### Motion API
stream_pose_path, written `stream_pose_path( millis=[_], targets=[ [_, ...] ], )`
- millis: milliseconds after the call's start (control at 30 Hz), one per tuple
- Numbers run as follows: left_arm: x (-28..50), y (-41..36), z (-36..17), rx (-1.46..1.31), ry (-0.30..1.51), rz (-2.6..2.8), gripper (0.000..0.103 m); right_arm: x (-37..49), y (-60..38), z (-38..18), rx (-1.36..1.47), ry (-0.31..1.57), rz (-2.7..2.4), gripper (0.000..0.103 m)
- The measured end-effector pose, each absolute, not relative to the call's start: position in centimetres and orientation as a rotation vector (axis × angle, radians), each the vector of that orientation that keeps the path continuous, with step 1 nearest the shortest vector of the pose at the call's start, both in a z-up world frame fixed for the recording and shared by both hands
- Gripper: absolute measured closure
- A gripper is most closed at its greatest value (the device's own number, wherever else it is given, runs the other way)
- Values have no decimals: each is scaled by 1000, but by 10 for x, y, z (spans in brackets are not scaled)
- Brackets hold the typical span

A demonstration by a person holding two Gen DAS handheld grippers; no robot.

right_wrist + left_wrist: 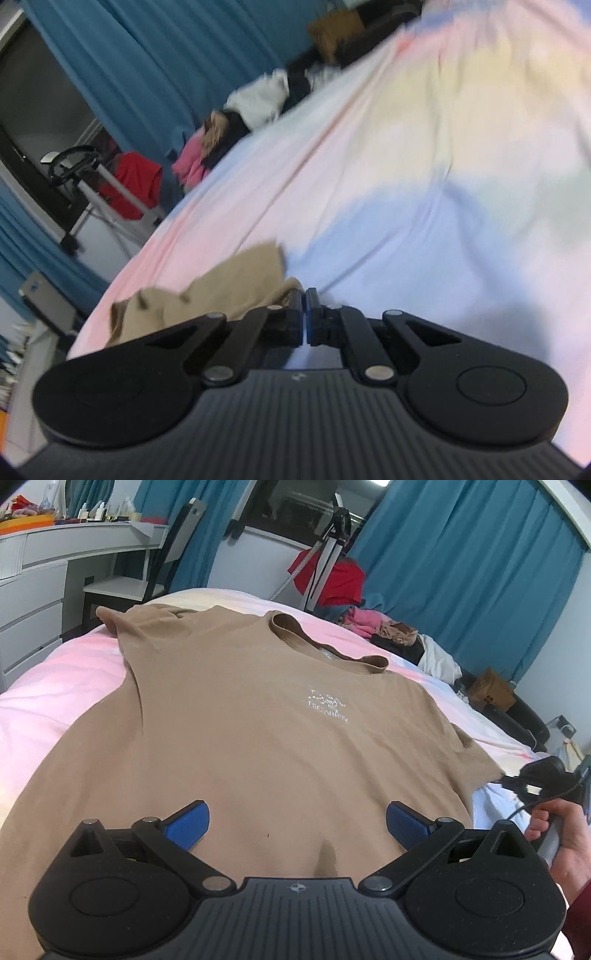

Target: Fold clothes

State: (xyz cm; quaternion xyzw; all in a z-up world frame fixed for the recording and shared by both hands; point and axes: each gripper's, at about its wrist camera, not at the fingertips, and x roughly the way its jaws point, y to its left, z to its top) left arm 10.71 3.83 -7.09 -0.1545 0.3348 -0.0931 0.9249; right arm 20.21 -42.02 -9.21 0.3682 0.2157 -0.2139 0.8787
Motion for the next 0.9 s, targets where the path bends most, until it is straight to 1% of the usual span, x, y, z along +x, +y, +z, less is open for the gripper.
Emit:
stream_pose_path(
  millis=[167,300,400,433,467,500,533,567,633,767,900],
  targets=[
    [109,38,-71,-308,685,-182,0,187,-443,-91,749,412,-518,100],
    [109,36,-73,-299,685,-177,0,183,-440,-100,853,447,-387,97],
    [109,36,-73,-295,683,-174,0,186,-426,-109,991,467,-263,95],
    [108,35,-73,-293,682,-173,0,189,-420,-112,1033,482,-229,90],
    [108,34,-73,-291,679,-171,0,192,-415,-116,1061,491,-201,74],
    [107,34,-72,-289,677,-167,0,195,-411,-119,1080,494,-179,64],
    [107,34,-72,-290,675,-165,0,198,-407,-123,1099,498,-157,43],
    [107,35,-72,-293,674,-164,0,201,-403,-126,1103,497,-146,33],
    [108,36,-72,-301,675,-163,0,210,-400,-133,1093,487,-167,33],
    [113,39,-75,-316,686,-164,0,230,-401,-148,1167,413,-166,33],
    [118,41,-80,-328,703,-166,0,264,-394,-138,1045,343,-138,32]
  ],
)
